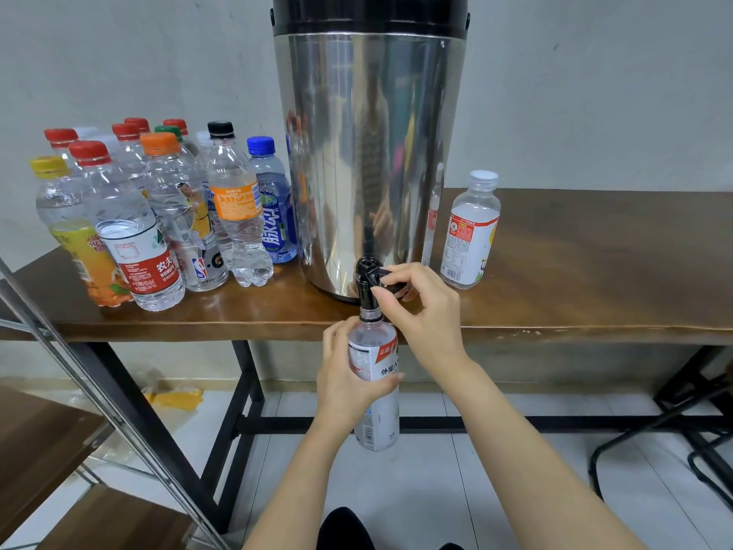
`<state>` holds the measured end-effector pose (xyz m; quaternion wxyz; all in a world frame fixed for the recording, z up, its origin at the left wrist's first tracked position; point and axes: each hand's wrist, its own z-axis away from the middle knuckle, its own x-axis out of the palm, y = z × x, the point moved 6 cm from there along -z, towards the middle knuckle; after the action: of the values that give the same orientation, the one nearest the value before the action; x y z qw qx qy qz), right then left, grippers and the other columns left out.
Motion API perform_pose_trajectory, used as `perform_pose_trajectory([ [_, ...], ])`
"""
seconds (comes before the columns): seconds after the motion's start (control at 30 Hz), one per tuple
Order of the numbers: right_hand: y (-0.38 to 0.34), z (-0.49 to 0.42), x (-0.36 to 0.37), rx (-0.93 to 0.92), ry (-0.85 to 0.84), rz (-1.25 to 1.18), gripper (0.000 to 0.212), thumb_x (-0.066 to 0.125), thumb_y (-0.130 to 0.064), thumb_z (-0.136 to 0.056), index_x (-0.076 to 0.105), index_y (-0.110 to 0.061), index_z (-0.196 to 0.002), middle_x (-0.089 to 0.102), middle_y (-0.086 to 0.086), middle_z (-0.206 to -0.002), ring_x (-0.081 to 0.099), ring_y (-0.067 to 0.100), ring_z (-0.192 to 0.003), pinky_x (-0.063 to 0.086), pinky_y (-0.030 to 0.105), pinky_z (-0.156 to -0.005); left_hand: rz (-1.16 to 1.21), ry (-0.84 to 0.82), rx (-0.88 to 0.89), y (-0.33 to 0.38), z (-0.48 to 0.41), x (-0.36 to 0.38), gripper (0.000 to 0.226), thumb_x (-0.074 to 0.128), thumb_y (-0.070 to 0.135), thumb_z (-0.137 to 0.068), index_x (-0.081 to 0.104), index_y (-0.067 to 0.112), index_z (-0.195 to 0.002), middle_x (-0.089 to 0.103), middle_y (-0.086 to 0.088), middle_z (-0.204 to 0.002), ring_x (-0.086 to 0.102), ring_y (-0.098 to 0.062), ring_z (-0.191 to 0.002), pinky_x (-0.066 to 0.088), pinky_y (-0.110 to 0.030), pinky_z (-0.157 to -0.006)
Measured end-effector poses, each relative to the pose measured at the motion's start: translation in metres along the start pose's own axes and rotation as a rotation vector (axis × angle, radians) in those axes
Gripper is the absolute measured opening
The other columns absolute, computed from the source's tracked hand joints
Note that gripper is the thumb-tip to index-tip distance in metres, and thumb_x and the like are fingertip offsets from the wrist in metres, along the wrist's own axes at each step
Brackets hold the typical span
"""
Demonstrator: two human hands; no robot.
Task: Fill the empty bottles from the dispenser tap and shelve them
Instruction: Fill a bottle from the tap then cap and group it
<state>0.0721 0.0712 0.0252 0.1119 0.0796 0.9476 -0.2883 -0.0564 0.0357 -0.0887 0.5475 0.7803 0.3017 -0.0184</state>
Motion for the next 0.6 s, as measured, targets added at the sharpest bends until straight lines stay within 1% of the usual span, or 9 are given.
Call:
perform_pose_trajectory([
  [0.07,0.0005,0.0000,0.0001,-0.004,0.010,0.002,0.021,0.066,-0.029,-0.087,0.069,-0.008,-0.092,0.069,-0.003,-0.099,0.065,0.014,-0.093,0.054,0.028,-0.076,0.003,0.001,0.003,-0.0005,-0.0001,-0.0002,0.089,0.085,0.048,-0.052,0.030,0.058,-0.122,0.038,0.018,-0.129,0.045,0.014,-0.114,0.045,-0.015,-0.084],
  [0.13,0.0008,0.0001,0.0007,-0.009,0.017,0.002,0.022,0.066,-0.029,-0.088,0.069,-0.008,-0.092,0.069,-0.002,-0.099,0.065,0.014,-0.092,0.055,0.030,-0.075,0.005,0.001,0.007,-0.0005,-0.0003,-0.0004,0.088,0.084,0.050,-0.052,0.030,0.059,-0.121,0.038,0.017,-0.129,0.046,0.012,-0.114,0.046,-0.016,-0.085],
  [0.3,0.0021,0.0002,0.0001,-0.023,0.029,-0.003,0.022,0.066,-0.029,-0.087,0.069,-0.007,-0.091,0.070,-0.001,-0.099,0.065,0.016,-0.092,0.055,0.031,-0.075,-0.006,-0.008,0.013,-0.0017,-0.0010,0.0003,0.088,0.086,0.047,-0.053,0.030,0.060,-0.121,0.038,0.017,-0.129,0.044,0.013,-0.115,0.042,-0.010,-0.082],
  [0.43,0.0014,-0.0016,-0.0010,-0.026,-0.003,0.012,0.022,0.065,-0.031,-0.087,0.069,-0.009,-0.091,0.067,-0.009,-0.100,0.063,0.014,-0.094,0.052,0.025,-0.077,-0.016,-0.012,0.017,-0.0029,-0.0014,-0.0005,0.090,0.086,0.048,-0.053,0.028,0.065,-0.119,0.038,0.017,-0.129,0.044,0.013,-0.115,0.043,-0.010,-0.081],
  [0.5,0.0052,-0.0036,-0.0027,-0.003,-0.048,0.019,0.022,0.063,-0.032,-0.088,0.070,-0.012,-0.092,0.066,-0.014,-0.103,0.060,0.010,-0.096,0.049,0.023,-0.079,-0.018,-0.018,0.021,-0.0032,-0.0016,-0.0009,0.091,0.090,0.043,-0.055,0.029,0.062,-0.119,0.037,0.016,-0.129,0.043,0.015,-0.114,0.042,-0.009,-0.081],
  [0.6,0.0090,-0.0069,-0.0064,0.015,-0.107,0.027,0.022,0.059,-0.034,-0.091,0.070,-0.015,-0.096,0.063,-0.018,-0.105,0.057,0.008,-0.098,0.049,0.026,-0.080,-0.008,-0.022,0.028,-0.0032,-0.0013,-0.0016,0.090,0.094,0.033,-0.058,0.033,0.057,-0.120,0.038,0.015,-0.129,0.042,0.016,-0.114,0.041,-0.008,-0.082],
])
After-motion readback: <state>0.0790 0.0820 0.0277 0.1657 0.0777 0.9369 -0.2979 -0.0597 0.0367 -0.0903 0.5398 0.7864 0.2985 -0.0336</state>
